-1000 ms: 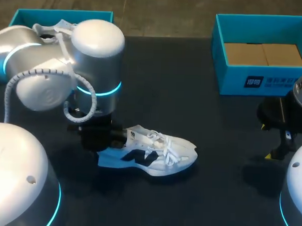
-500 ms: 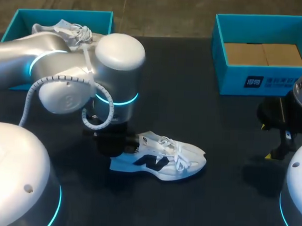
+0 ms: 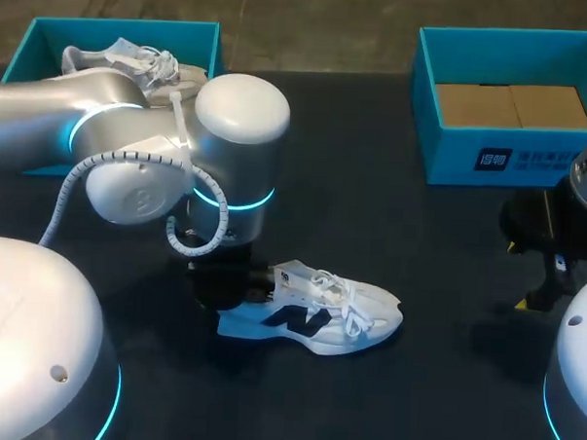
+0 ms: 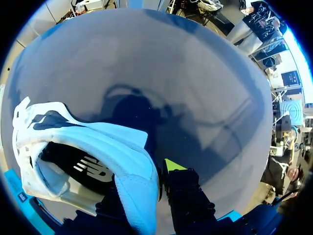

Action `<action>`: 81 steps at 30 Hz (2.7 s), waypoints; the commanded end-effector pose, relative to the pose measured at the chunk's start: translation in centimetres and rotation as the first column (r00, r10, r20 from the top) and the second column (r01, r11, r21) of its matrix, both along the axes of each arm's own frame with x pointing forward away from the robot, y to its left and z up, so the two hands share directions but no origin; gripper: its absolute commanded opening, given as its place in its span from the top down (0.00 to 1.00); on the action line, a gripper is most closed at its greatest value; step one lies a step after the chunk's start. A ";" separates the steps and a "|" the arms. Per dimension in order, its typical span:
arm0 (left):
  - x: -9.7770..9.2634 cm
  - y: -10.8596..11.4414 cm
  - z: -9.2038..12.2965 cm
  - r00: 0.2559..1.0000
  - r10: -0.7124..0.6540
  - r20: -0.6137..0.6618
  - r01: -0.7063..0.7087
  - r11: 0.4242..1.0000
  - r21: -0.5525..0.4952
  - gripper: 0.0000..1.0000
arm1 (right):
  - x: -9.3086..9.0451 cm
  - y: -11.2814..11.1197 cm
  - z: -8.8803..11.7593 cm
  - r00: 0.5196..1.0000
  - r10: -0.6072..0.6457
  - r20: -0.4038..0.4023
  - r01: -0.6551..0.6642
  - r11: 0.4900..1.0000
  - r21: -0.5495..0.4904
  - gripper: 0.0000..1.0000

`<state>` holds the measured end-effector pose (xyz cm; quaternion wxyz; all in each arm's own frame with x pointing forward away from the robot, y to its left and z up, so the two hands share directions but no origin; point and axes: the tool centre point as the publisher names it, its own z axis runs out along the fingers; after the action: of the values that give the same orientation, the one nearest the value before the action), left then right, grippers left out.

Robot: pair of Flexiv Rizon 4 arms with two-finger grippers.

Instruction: Take the shoe out of the shoebox, open the shoe tongue, remove and reinsert the insole, then place the shoe into the shoebox

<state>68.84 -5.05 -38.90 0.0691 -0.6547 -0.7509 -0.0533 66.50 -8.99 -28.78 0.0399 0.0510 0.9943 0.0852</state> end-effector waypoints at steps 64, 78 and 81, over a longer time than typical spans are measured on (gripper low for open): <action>-4.1 3.8 10.4 0.971 0.217 -0.099 -0.237 0.928 -0.287 0.00 | -0.2 -0.1 0.0 1.000 0.001 0.003 -0.001 1.000 0.000 0.00; -4.6 5.8 11.1 0.887 0.362 -0.285 -0.449 0.819 -0.357 0.00 | -0.2 -0.1 0.0 1.000 0.001 0.003 -0.001 1.000 0.000 0.00; -4.6 5.8 11.1 0.887 0.362 -0.285 -0.449 0.819 -0.357 0.00 | -0.2 -0.1 0.0 1.000 0.001 0.003 -0.001 1.000 0.000 0.00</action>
<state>64.81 0.40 -27.63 0.0439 -0.4853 -0.8547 0.1789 66.50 -8.99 -28.78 0.0399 0.0509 0.9943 0.0852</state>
